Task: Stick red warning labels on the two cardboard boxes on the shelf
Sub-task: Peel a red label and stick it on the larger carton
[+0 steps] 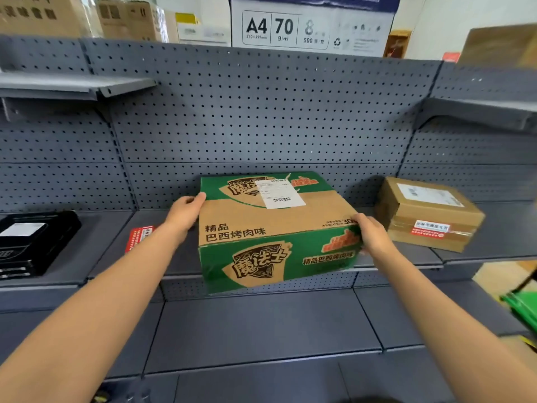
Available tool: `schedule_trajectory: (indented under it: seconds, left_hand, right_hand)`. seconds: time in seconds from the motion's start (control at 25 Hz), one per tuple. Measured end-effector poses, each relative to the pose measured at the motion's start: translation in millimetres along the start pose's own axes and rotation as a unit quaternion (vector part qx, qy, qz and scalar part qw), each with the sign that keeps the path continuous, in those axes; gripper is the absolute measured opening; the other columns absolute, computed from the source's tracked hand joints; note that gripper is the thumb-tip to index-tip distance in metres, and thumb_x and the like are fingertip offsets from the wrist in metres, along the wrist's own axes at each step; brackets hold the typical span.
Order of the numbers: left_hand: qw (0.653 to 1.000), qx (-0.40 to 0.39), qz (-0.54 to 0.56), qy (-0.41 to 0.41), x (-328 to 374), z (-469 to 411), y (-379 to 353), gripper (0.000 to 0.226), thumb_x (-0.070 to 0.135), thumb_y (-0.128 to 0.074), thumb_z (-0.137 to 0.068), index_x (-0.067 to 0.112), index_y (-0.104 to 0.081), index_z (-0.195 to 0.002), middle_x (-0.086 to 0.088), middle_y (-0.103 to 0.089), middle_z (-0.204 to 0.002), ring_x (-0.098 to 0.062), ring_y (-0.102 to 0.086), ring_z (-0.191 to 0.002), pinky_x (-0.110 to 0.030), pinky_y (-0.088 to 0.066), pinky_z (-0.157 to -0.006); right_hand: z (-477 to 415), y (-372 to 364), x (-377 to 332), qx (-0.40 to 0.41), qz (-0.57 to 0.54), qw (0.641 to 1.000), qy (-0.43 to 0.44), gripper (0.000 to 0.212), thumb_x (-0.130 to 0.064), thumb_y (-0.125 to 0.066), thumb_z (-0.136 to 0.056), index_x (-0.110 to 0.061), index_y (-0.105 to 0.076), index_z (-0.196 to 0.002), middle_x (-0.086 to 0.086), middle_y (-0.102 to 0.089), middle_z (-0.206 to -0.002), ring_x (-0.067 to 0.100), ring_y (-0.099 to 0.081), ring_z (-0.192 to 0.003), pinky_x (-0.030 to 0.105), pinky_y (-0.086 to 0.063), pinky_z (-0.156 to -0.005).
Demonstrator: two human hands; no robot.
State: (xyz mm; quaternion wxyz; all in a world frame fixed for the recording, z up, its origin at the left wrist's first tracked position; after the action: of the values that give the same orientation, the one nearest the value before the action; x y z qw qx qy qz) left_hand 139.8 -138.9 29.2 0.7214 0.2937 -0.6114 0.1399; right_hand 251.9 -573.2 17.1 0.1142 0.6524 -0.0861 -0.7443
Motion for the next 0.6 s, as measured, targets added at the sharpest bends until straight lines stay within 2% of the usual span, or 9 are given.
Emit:
schedule_trajectory:
  seconds: [0.12, 0.24, 0.36, 0.4, 0.48, 0.6]
  left_hand:
    - [1.000, 0.002, 0.011, 0.000, 0, 3, 9, 0.044, 0.052, -0.052, -0.101, 0.018, -0.060, -0.127, -0.008, -0.072, -0.112, -0.028, -0.069, -0.103, -0.041, -0.054, -0.087]
    - [0.999, -0.013, 0.034, -0.002, 1, 10, 21, 0.035, 0.046, -0.056, -0.100, 0.021, -0.062, -0.124, -0.007, -0.073, -0.112, -0.026, -0.070, -0.102, -0.041, -0.055, -0.088]
    - [0.998, 0.016, 0.058, -0.001, 4, 26, 33, 0.021, 0.032, -0.056, -0.102, 0.015, -0.068, -0.102, -0.005, -0.073, -0.087, -0.020, -0.066, -0.079, -0.032, -0.048, -0.066]
    - [0.998, 0.022, 0.054, -0.005, 3, 29, 35, 0.022, 0.030, -0.055, -0.101, 0.013, -0.069, -0.099, -0.004, -0.072, -0.082, -0.019, -0.064, -0.075, -0.031, -0.044, -0.064]
    - [0.999, 0.023, 0.047, -0.012, -1, 34, 35, 0.026, 0.033, -0.054, -0.100, 0.013, -0.070, -0.106, -0.003, -0.075, -0.089, -0.018, -0.067, -0.080, -0.032, -0.046, -0.066]
    - [0.997, 0.062, 0.052, -0.013, -9, 40, 33, 0.026, 0.035, -0.049, -0.102, 0.020, -0.064, -0.118, -0.001, -0.073, -0.107, -0.020, -0.069, -0.097, -0.037, -0.055, -0.076]
  right_hand:
    - [6, -10, -5, -0.002, 0.029, 0.999, 0.020, 0.049, -0.056, -0.051, -0.083, -0.018, -0.059, -0.113, 0.006, -0.070, -0.103, 0.027, -0.065, -0.102, 0.053, -0.052, -0.099]
    - [10, -27, -9, -0.009, 0.060, 0.997, 0.040, 0.041, -0.048, -0.047, -0.095, -0.016, -0.056, -0.119, 0.004, -0.066, -0.103, 0.025, -0.063, -0.101, 0.055, -0.052, -0.098]
    - [15, -38, -11, -0.003, 0.093, 0.994, 0.054, 0.041, -0.050, -0.045, -0.096, -0.018, -0.053, -0.120, 0.002, -0.065, -0.102, 0.025, -0.061, -0.099, 0.055, -0.053, -0.095]
    - [15, -40, -10, 0.000, 0.102, 0.993, 0.058, 0.041, -0.050, -0.044, -0.096, -0.018, -0.052, -0.120, 0.003, -0.065, -0.103, 0.027, -0.061, -0.099, 0.054, -0.054, -0.094]
    - [16, -41, -11, 0.005, 0.115, 0.991, 0.062, 0.041, -0.050, -0.042, -0.097, -0.018, -0.051, -0.120, 0.007, -0.065, -0.107, 0.030, -0.060, -0.102, 0.053, -0.054, -0.093]
    - [16, -43, -14, 0.005, 0.121, 0.990, 0.073, 0.038, -0.047, -0.040, -0.099, -0.016, -0.051, -0.119, 0.010, -0.065, -0.110, 0.031, -0.059, -0.102, 0.043, -0.048, -0.083]
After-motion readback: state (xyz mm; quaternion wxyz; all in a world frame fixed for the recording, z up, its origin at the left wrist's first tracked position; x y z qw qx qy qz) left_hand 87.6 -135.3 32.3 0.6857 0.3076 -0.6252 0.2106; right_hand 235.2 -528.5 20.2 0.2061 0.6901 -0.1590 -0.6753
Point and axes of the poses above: each hand's wrist, its own z-axis away from the middle knuckle, its own y-axis out of the back of the hand, x = y × z, the point moved 6 cm from there along -z, towards the middle knuckle
